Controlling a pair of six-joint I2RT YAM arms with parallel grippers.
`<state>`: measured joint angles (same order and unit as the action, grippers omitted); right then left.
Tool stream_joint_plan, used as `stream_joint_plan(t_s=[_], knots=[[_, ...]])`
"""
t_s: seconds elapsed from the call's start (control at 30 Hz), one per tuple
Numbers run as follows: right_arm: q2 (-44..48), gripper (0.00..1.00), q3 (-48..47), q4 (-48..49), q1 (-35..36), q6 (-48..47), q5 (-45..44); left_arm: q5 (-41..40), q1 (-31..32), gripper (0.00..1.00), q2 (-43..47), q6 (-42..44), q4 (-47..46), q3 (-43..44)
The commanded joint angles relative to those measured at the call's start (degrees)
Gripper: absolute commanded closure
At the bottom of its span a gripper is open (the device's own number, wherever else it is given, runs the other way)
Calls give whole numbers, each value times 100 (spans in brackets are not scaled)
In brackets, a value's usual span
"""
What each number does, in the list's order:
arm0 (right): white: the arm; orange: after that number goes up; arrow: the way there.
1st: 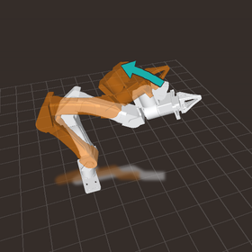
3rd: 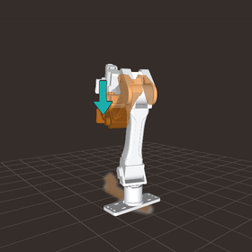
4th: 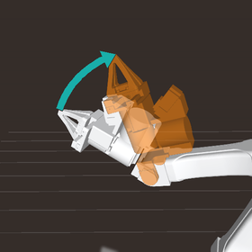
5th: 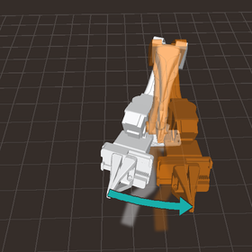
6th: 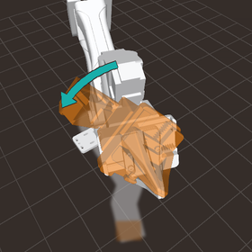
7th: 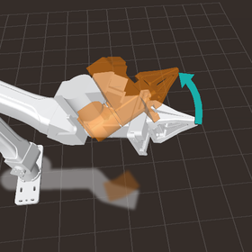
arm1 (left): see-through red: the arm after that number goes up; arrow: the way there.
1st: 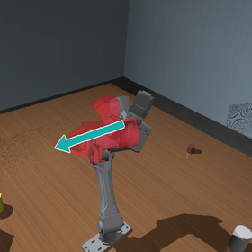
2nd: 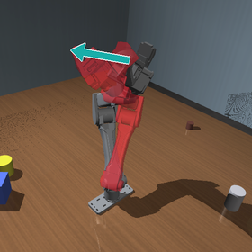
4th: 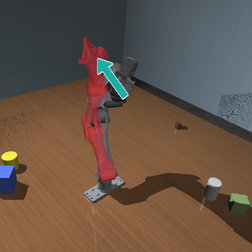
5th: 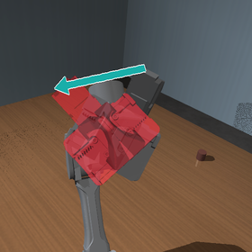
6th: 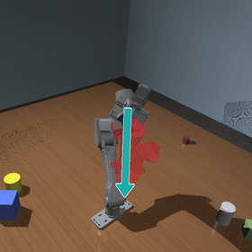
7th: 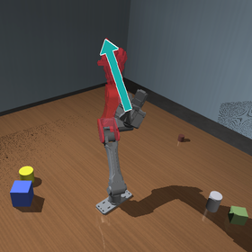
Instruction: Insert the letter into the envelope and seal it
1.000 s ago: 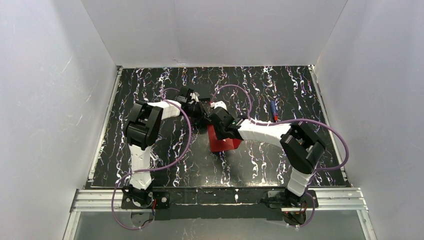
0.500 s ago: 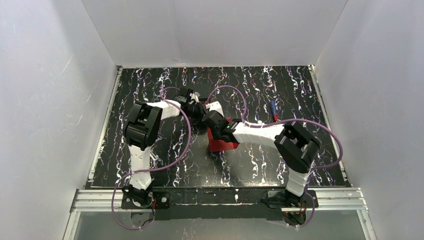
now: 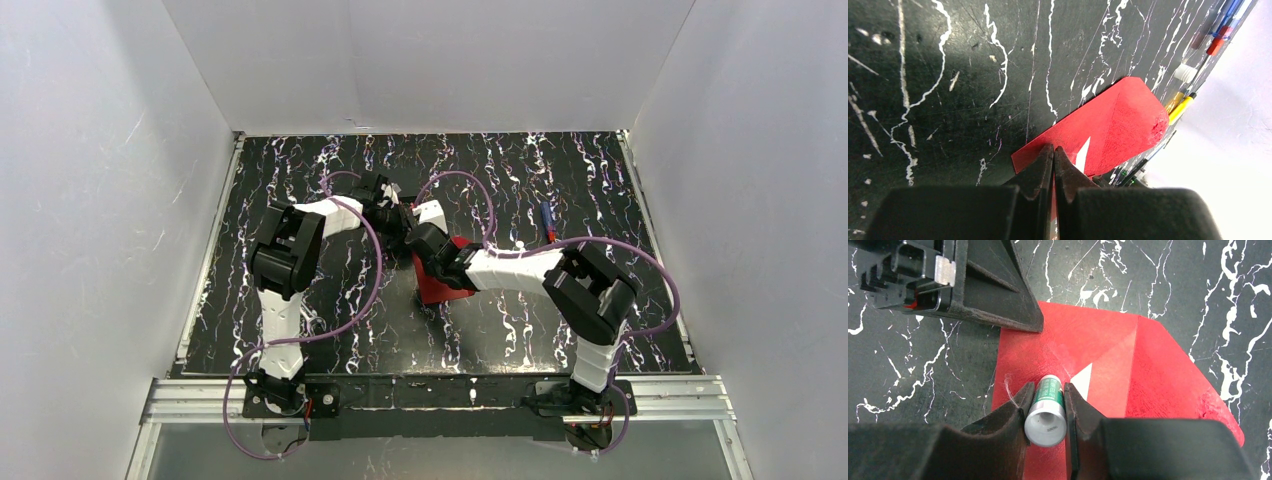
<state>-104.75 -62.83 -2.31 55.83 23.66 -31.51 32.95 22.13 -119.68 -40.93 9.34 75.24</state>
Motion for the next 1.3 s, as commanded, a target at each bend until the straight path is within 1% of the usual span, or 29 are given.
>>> stream_joint_plan(t_s=[0.0, 0.1, 0.23, 0.3, 0.43, 0.53, 0.73, 0.8, 0.9, 1.03, 1.27], knots=[[73, 99, 225, 37, -16, -141, 166, -763, 48, 100, -306, 17, 924, 8], [275, 99, 96, -529, -11, 6, 396, -963, 46, 100, -427, -169, 1197, 152], [468, 99, 84, -913, -7, 161, 759, -1170, 51, 100, -448, -351, 1227, 162], [561, 99, 121, -1031, 15, 181, 840, -1221, 46, 100, -442, -393, 1243, 167], [656, 99, 240, -933, 17, 77, 1215, -1241, 49, 100, -446, -405, 1245, 166], [467, 99, 163, -985, 24, 57, 966, -1193, 53, 100, -457, -401, 1216, 137], [-41, 99, -117, -780, -66, 27, -62, -1083, 50, 100, -457, -297, 1226, 120], [-195, 99, -232, -654, -108, -5, -236, -1057, 50, 100, -473, -269, 1235, 118], [-391, 99, -428, -643, -168, -34, -273, -1045, 50, 100, -493, -243, 1245, 114], [-228, 99, -356, -736, -169, -41, 13, -1050, 52, 100, -506, -215, 1254, 135], [289, 99, 80, -1117, -43, 72, 1011, -1095, 46, 100, -574, -295, 1263, 223]])
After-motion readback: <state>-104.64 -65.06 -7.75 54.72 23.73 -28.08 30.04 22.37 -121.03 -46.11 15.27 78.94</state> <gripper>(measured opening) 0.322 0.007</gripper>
